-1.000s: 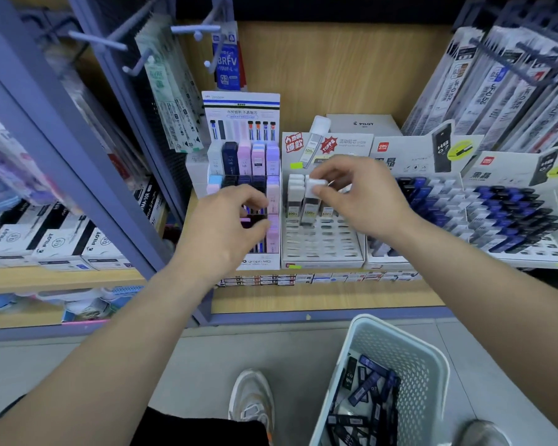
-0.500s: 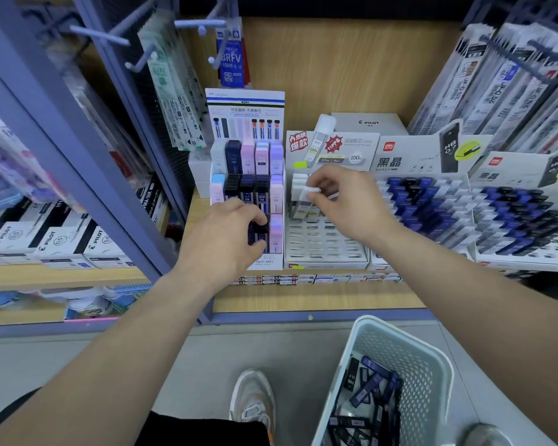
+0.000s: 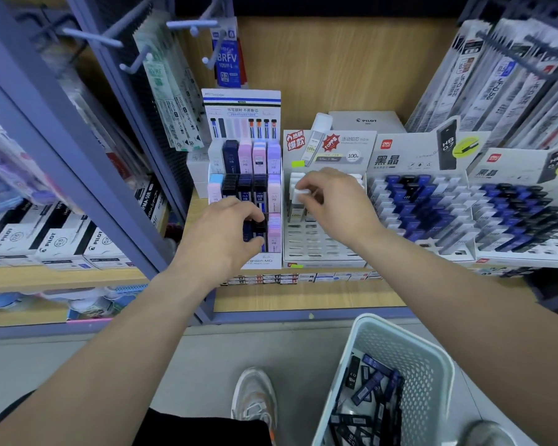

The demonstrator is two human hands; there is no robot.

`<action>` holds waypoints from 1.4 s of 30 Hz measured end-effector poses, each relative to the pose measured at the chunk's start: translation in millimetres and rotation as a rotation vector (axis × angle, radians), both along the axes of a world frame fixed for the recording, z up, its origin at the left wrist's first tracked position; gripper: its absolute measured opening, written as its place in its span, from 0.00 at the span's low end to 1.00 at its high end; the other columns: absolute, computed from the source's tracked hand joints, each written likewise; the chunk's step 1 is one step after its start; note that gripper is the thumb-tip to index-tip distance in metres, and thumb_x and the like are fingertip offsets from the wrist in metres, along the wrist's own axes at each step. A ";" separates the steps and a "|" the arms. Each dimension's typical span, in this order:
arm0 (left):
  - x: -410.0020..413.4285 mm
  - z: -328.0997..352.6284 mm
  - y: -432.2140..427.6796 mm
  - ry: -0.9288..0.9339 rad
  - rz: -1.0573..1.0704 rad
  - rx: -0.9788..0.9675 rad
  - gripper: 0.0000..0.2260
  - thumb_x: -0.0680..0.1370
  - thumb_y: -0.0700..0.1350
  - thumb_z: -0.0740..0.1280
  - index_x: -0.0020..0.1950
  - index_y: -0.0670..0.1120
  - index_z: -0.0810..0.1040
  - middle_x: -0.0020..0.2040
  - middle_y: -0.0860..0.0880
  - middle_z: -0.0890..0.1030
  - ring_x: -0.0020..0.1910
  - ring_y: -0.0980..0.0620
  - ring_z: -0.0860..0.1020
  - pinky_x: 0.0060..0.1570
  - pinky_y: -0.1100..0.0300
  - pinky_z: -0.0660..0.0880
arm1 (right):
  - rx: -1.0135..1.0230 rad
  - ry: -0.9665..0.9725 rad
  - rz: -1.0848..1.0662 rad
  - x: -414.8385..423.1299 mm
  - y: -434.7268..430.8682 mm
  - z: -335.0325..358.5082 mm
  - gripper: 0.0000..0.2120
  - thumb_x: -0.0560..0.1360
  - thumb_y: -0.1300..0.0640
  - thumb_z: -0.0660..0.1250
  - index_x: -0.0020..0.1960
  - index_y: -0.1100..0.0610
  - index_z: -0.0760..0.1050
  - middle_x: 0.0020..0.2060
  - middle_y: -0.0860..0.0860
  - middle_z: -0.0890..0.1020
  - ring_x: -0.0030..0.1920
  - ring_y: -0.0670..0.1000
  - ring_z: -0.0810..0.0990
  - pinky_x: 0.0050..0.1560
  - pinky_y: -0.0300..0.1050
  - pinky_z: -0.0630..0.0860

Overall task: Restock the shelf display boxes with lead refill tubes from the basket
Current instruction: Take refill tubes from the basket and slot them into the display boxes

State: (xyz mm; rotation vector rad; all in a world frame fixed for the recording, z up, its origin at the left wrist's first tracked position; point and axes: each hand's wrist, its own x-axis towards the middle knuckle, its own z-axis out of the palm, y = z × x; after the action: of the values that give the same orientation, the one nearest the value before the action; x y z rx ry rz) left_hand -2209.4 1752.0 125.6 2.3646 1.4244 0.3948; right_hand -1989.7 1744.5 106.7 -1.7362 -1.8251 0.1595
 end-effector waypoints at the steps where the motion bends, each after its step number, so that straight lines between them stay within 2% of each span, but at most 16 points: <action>1: -0.4 0.7 0.7 -0.019 0.000 0.000 0.15 0.77 0.48 0.72 0.63 0.53 0.78 0.60 0.54 0.75 0.61 0.52 0.74 0.59 0.55 0.73 | 0.007 -0.027 -0.006 -1.4 1.1 -1.2 0.07 0.78 0.57 0.68 0.55 0.53 0.81 0.49 0.51 0.80 0.46 0.54 0.80 0.47 0.54 0.79; 5: -3.1 6.7 2.2 -0.091 0.017 0.032 0.13 0.76 0.48 0.73 0.60 0.53 0.79 0.55 0.55 0.76 0.56 0.54 0.75 0.55 0.61 0.70 | -0.018 -0.136 -0.010 -7.2 0.9 -4.8 0.10 0.80 0.55 0.66 0.59 0.52 0.81 0.54 0.50 0.77 0.50 0.54 0.80 0.45 0.53 0.79; 9: -4.1 14.9 -0.9 -0.112 0.023 0.052 0.12 0.77 0.48 0.72 0.59 0.54 0.79 0.54 0.57 0.75 0.54 0.56 0.74 0.53 0.62 0.69 | -0.037 -0.095 -0.021 -4.2 -7.1 5.0 0.12 0.78 0.54 0.68 0.61 0.53 0.80 0.55 0.50 0.77 0.49 0.53 0.79 0.48 0.52 0.79; 13: 7.0 19.6 -20.1 -0.174 -0.050 0.024 0.10 0.77 0.46 0.71 0.58 0.53 0.80 0.54 0.57 0.78 0.50 0.59 0.75 0.52 0.65 0.70 | -0.010 0.031 -0.063 10.2 -45.6 22.0 0.09 0.75 0.53 0.73 0.55 0.53 0.81 0.48 0.47 0.76 0.43 0.47 0.78 0.49 0.51 0.78; 16: 22.7 15.9 -43.4 -0.175 -0.135 -0.018 0.09 0.76 0.47 0.72 0.55 0.55 0.78 0.52 0.60 0.77 0.49 0.60 0.76 0.51 0.70 0.70 | -0.043 0.036 -0.092 28.9 -95.6 24.4 0.07 0.75 0.52 0.73 0.51 0.51 0.81 0.46 0.45 0.77 0.41 0.45 0.78 0.48 0.49 0.78; 18: 36.2 6.9 -59.6 -0.181 -0.217 -0.053 0.09 0.76 0.47 0.72 0.52 0.57 0.77 0.52 0.59 0.78 0.48 0.59 0.76 0.50 0.64 0.71 | -0.089 0.057 -0.145 45.6 -132.9 18.3 0.05 0.75 0.51 0.73 0.49 0.49 0.80 0.46 0.43 0.76 0.41 0.43 0.79 0.46 0.45 0.78; 21: 58.4 -18.0 -86.3 -0.089 -0.351 -0.128 0.08 0.76 0.47 0.72 0.51 0.57 0.76 0.49 0.58 0.77 0.47 0.56 0.76 0.51 0.57 0.73 | -0.177 0.104 -0.278 75.9 -188.0 -5.2 0.04 0.76 0.51 0.73 0.48 0.49 0.80 0.46 0.44 0.78 0.41 0.43 0.79 0.41 0.39 0.75; 23: 72.7 -39.5 -104.0 -0.007 -0.448 -0.179 0.07 0.76 0.48 0.72 0.53 0.54 0.78 0.50 0.56 0.77 0.48 0.54 0.76 0.53 0.53 0.75 | -0.276 0.106 -0.365 97.4 -219.9 -32.0 0.06 0.76 0.51 0.72 0.51 0.52 0.81 0.47 0.48 0.80 0.41 0.47 0.80 0.42 0.41 0.74; 27: 98.2 -91.6 -129.9 0.209 -0.554 -0.281 0.14 0.76 0.51 0.70 0.61 0.52 0.77 0.55 0.56 0.77 0.52 0.55 0.74 0.53 0.57 0.73 | -0.568 0.138 -0.457 124.9 -268.7 -91.8 0.12 0.77 0.50 0.70 0.58 0.54 0.78 0.52 0.51 0.78 0.42 0.51 0.80 0.47 0.46 0.75; 32: 130.9 -157.1 -151.2 0.291 -0.509 -0.465 0.21 0.77 0.53 0.71 0.67 0.50 0.72 0.60 0.53 0.76 0.56 0.52 0.75 0.57 0.55 0.74 | -0.691 0.246 -0.496 126.7 -300.0 -155.7 0.21 0.77 0.49 0.70 0.68 0.55 0.73 0.55 0.51 0.76 0.45 0.51 0.78 0.53 0.45 0.74; 35: 151.0 -202.5 -162.8 0.251 -0.429 -0.559 0.24 0.77 0.52 0.72 0.70 0.48 0.71 0.65 0.50 0.75 0.61 0.50 0.76 0.61 0.53 0.74 | -0.700 0.321 -0.562 122.3 -307.6 -181.4 0.26 0.78 0.48 0.68 0.73 0.54 0.67 0.61 0.54 0.74 0.52 0.53 0.79 0.57 0.50 0.76; 38: 175.6 -252.3 -176.9 0.222 -0.326 -0.647 0.28 0.76 0.51 0.74 0.72 0.47 0.69 0.69 0.48 0.74 0.66 0.47 0.74 0.66 0.52 0.72 | -0.652 0.359 -0.609 120.7 -312.1 -202.5 0.26 0.79 0.49 0.67 0.73 0.51 0.62 0.61 0.55 0.74 0.51 0.57 0.80 0.53 0.52 0.76; 42: 199.4 -310.8 -190.7 0.160 -0.121 -0.665 0.31 0.74 0.49 0.75 0.73 0.45 0.67 0.71 0.44 0.70 0.69 0.43 0.70 0.70 0.50 0.68 | -0.592 0.355 -0.617 123.1 -313.0 -223.6 0.28 0.79 0.49 0.67 0.74 0.49 0.58 0.59 0.53 0.75 0.50 0.56 0.79 0.48 0.51 0.76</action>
State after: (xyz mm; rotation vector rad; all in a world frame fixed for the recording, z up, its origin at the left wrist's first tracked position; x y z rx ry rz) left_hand -2010.0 1561.3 -185.2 1.9385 1.2173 -0.2749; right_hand -1866.6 1431.5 -116.9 -2.3998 -0.9739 0.7525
